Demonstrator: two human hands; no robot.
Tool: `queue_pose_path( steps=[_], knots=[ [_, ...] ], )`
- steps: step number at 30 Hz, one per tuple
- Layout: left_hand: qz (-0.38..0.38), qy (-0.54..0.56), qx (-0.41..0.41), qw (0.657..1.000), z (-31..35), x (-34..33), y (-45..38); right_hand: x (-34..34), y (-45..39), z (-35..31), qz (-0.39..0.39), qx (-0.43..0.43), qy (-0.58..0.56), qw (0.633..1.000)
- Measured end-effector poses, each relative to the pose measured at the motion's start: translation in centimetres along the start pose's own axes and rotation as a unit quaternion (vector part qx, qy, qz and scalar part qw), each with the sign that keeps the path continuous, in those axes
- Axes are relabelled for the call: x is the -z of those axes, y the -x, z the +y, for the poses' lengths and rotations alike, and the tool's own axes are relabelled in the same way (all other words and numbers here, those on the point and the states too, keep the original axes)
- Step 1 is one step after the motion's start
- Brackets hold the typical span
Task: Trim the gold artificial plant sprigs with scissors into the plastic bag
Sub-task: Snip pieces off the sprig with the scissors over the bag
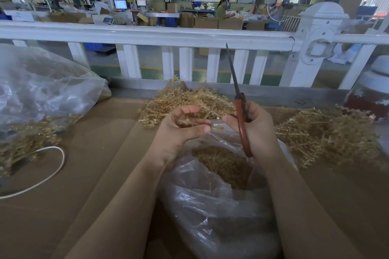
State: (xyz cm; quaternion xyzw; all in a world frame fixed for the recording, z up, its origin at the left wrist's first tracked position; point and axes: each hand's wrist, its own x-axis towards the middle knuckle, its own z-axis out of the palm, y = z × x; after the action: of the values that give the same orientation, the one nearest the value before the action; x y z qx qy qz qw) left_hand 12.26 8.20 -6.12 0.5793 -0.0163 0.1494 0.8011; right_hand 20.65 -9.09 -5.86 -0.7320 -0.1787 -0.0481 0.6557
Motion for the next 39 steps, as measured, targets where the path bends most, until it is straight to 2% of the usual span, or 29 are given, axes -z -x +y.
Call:
queue_pose_path(
  steps=[8, 10, 14, 17, 21, 24, 27, 30, 34, 36, 38, 39],
  knots=[
    [0.004, 0.024, -0.042, 0.999, 0.0, -0.2, -0.1, 0.1, 0.2, -0.2, -0.014, 0.008, -0.020, 1.000],
    [0.043, 0.028, -0.049, 0.997, 0.1, -0.2, -0.2, 0.2, 0.2, -0.3, -0.011, 0.006, -0.020, 1.000],
    [0.183, 0.086, -0.103, 0.974, 0.8, 0.8, -0.6, 0.3, 0.0, 0.0, 0.005, 0.003, -0.012, 1.000],
    [0.296, 0.076, -0.153, 0.940, 1.3, 2.5, -0.8, 0.4, -0.2, 0.4, 0.021, 0.009, 0.004, 1.000],
    [0.471, 0.020, -0.168, 0.866, 1.5, 5.1, -1.2, 0.3, -0.5, 0.9, 0.017, 0.000, 0.047, 0.999],
    [0.561, -0.052, -0.134, 0.815, 1.4, 7.4, -1.2, 0.2, -0.7, 1.3, 0.013, 0.000, 0.086, 0.996],
    [0.632, -0.153, -0.049, 0.758, 1.3, 9.4, -0.8, 0.1, -0.8, 1.6, 0.017, 0.007, 0.109, 0.994],
    [0.673, -0.247, 0.059, 0.695, 1.6, 9.7, -0.7, 0.0, -0.7, 1.7, 0.017, 0.014, 0.128, 0.992],
    [0.695, -0.259, 0.100, 0.663, 2.2, 8.9, -0.8, 0.1, -0.7, 1.6, 0.017, 0.015, 0.131, 0.991],
    [0.703, -0.284, 0.064, 0.649, 2.3, 8.2, -0.5, 0.1, -0.6, 1.5, 0.015, 0.014, 0.138, 0.990],
    [0.681, -0.367, -0.037, 0.633, 2.0, 7.5, -0.2, 0.1, -0.4, 1.3, 0.011, 0.018, 0.148, 0.989],
    [0.646, -0.420, -0.100, 0.629, 1.9, 7.1, -0.1, 0.1, -0.4, 1.3, 0.008, 0.021, 0.152, 0.988]
  ],
)
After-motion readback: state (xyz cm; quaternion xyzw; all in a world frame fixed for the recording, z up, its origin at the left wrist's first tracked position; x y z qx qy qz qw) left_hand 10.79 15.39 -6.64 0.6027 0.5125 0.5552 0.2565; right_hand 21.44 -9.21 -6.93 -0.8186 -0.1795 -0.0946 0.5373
